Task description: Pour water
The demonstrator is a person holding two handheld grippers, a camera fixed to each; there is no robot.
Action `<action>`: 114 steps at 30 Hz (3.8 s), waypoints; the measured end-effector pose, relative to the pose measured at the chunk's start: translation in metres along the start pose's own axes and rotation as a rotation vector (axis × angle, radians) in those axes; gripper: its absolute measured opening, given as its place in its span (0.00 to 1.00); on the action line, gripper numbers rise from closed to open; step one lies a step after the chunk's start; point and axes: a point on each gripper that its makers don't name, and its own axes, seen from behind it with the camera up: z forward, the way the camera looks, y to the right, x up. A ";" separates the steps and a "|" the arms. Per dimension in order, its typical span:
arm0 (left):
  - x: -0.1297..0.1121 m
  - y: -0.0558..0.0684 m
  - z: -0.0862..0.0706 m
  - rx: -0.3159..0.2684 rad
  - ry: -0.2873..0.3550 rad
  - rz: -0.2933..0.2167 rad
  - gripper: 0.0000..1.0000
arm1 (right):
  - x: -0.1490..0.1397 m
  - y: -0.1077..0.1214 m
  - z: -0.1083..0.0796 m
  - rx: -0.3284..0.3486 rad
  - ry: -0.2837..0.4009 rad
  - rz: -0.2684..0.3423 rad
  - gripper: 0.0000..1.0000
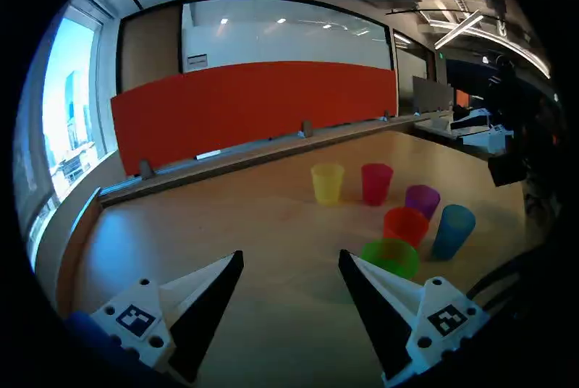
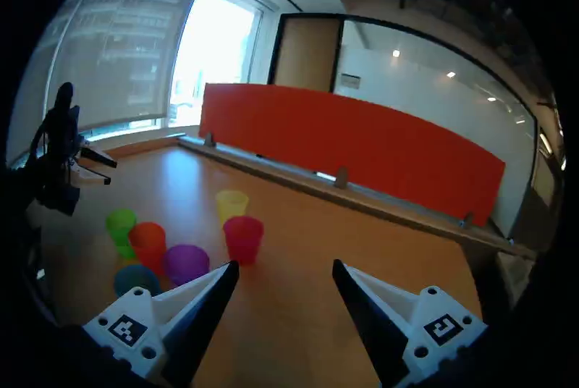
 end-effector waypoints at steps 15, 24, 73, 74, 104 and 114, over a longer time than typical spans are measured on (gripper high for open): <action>0.038 -0.026 -0.022 0.214 0.190 -0.092 0.98 | 0.026 0.032 -0.013 -0.249 0.158 0.173 1.00; 0.052 -0.034 -0.033 0.294 0.287 -0.200 0.98 | 0.039 0.054 -0.030 -0.384 0.241 0.197 1.00; 0.006 -0.047 -0.048 0.525 0.360 -0.163 0.98 | 0.028 0.064 -0.035 -0.518 0.228 0.215 1.00; 0.005 -0.048 -0.047 0.526 0.360 -0.165 0.98 | 0.028 0.063 -0.035 -0.520 0.227 0.213 1.00; -0.017 -0.048 -0.030 0.510 0.345 -0.170 0.98 | 0.024 0.067 -0.044 -0.542 0.220 0.203 1.00; -0.018 -0.046 -0.027 0.502 0.339 -0.167 0.98 | 0.025 0.070 -0.048 -0.542 0.234 0.203 1.00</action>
